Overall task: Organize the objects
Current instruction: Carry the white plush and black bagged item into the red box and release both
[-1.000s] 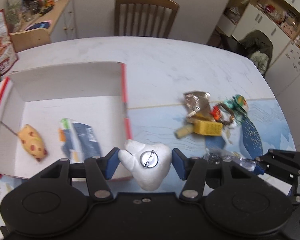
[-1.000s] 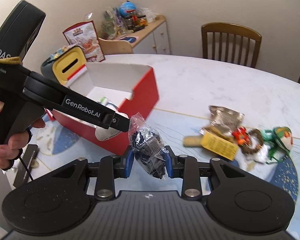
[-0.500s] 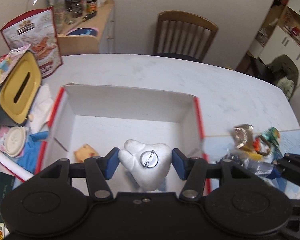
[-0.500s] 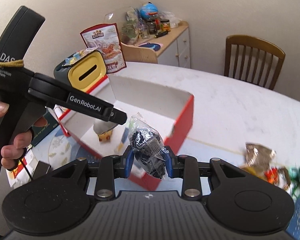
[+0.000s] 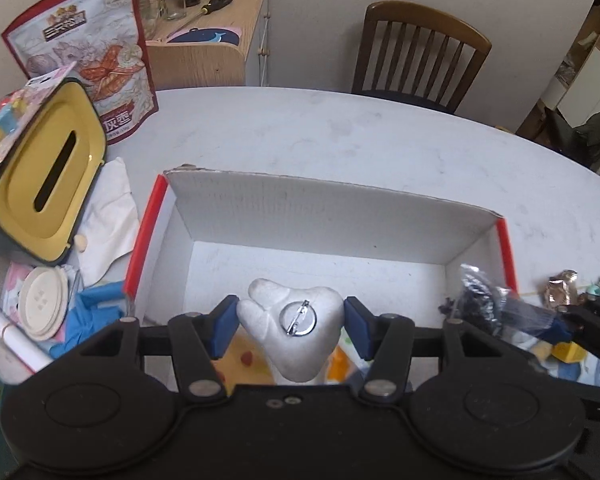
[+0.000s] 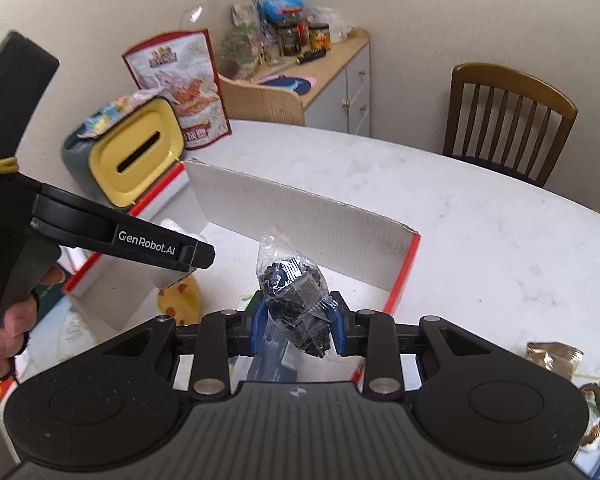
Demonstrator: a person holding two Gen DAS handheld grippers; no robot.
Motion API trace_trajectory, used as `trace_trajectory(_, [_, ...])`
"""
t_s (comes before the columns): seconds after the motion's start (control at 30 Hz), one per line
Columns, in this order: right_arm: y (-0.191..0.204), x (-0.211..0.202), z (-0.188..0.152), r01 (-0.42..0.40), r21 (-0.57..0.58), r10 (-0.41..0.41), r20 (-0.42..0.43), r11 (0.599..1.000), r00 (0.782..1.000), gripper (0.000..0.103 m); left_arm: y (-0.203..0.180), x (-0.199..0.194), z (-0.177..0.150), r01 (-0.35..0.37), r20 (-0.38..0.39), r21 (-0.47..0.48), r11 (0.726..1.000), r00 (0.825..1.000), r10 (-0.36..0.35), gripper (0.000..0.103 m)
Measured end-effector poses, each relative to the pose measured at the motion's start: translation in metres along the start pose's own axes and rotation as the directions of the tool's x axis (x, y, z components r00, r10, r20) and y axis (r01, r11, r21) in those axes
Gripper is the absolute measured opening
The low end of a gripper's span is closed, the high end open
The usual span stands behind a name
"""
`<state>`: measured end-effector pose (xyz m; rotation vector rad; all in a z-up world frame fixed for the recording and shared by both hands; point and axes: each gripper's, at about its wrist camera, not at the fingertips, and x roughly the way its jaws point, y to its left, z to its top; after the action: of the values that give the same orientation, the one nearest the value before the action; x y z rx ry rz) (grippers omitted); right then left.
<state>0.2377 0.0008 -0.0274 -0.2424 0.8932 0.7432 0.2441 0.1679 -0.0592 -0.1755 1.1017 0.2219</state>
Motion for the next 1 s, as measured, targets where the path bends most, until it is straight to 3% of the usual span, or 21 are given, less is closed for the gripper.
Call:
trace_trajectory(0.4, [0.003,0.078,0.008,0.082,-0.033,-0.086,-0.121,0.996,0.989,0.032,-0.004,0.056,0.011,-0.049,-0.078,0.035,0.998,0.996,0.052,0.055])
trace_trajectory(0.53, [0.01,0.085,0.008,0.116,-0.086,-0.125,-0.112,0.99,0.986,0.032,-0.005,0.068,0.01,-0.056,-0.1,0.049,0.997,0.993,0.061,0.056])
trace_trajectory(0.7, [0.018,0.089,0.01,0.057,-0.082,-0.068,-0.139,0.995,0.988,0.032,-0.006,0.077,0.012,-0.07,-0.122,0.053,0.996,0.99,0.076,0.055])
trace_trajectory(1.0, [0.021,0.11,0.003,0.09,-0.095,-0.107,-0.205,0.991,0.973,0.032,-0.007,0.092,0.008,-0.083,-0.176,0.071,0.994,0.98,0.094,0.056])
